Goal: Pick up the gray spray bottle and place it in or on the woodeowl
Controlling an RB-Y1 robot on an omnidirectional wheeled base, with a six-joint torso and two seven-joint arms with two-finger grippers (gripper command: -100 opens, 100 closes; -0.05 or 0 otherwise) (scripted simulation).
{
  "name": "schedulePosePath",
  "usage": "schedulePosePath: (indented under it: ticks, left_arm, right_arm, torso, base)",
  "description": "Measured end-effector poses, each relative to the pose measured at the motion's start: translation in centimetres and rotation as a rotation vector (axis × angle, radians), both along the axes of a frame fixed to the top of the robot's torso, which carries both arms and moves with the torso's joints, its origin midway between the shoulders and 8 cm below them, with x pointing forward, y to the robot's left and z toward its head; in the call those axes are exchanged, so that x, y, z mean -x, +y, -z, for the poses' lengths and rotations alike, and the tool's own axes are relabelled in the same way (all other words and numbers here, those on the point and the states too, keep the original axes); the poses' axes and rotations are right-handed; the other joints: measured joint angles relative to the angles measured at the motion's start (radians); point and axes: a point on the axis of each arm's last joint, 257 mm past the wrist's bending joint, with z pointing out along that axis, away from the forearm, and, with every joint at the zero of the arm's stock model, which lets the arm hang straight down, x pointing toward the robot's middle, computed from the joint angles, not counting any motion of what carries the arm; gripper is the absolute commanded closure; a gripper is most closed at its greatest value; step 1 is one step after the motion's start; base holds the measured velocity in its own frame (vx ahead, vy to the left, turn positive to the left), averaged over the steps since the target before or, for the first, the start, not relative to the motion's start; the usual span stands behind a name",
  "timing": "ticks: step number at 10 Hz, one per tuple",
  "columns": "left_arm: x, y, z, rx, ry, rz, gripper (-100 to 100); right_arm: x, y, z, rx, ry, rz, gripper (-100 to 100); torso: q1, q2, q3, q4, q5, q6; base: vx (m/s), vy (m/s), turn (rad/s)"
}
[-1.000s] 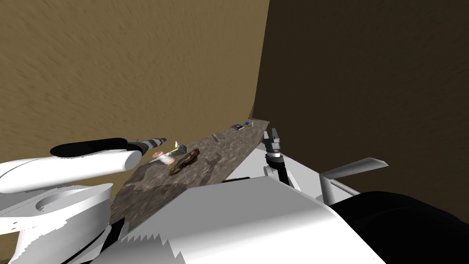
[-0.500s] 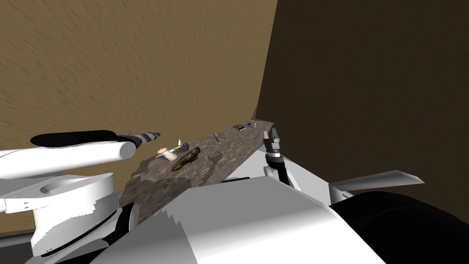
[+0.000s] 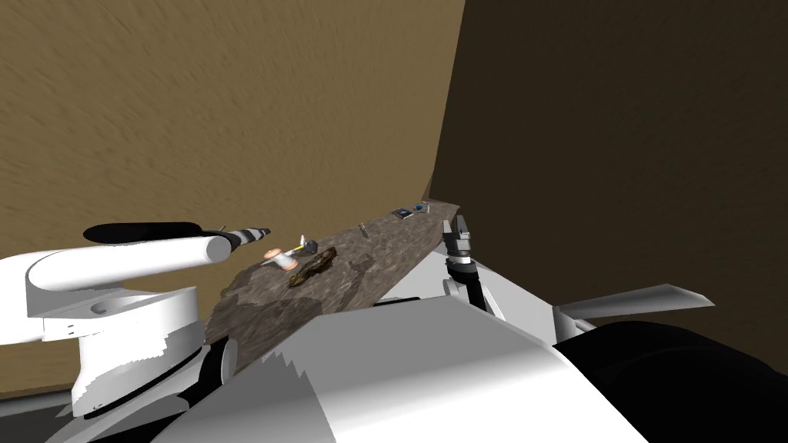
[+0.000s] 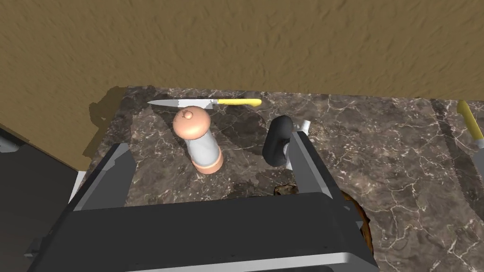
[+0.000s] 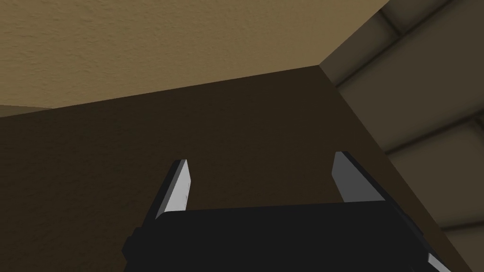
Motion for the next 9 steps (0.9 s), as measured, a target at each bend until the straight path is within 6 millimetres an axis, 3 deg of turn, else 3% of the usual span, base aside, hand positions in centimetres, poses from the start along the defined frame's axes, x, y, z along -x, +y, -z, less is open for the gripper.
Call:
schedulePosePath:
  ticks: [1,3,5,7,9]
  left_arm:
    - [-0.3,1.3,-1.8,-0.018,-0.03,-0.014,-100]
    - [-1.2,2.6,-3.7,-0.039,-0.067,-0.009,-100]
    - [-2.1,3.2,-3.5,-0.036,-0.045,0.003,-100]
    - [-2.1,4.4,-1.4,-0.006,-0.001,-0.008,-100]
    - [-2.0,6.1,-4.3,-0.04,-0.055,-0.023,-100]
  right_arm:
    - [0.0,0.0,0.0,0.0,0.0,0.0,0]
    - [0.0,0.0,0.0,0.0,0.0,0.0,0]
    - [0.0,0.0,0.0,0.0,0.0,0.0,0]
    - [0.0,0.0,0.0,0.0,0.0,0.0,0]
    - [0.0,0.0,0.0,0.0,0.0,0.0,0]
  torso:
    - [-0.006,-0.001,0.0,0.0,-0.001,-0.002]
    - [-0.008,-0.002,-0.001,0.0,-0.002,0.001]
    - [-0.001,-0.001,-0.001,0.0,0.0,0.0]
    - [0.001,0.0,0.0,0.0,0.0,0.0]
    - [-0.01,-0.002,-0.001,0.0,-0.002,-0.001]
  base:
    - [0.036,-0.154,0.325]
    - [0.01,-0.066,0.004]
    - [-0.002,0.011,-0.007]
    - [0.007,-0.044,0.16]
    - [0.03,-0.141,0.21]
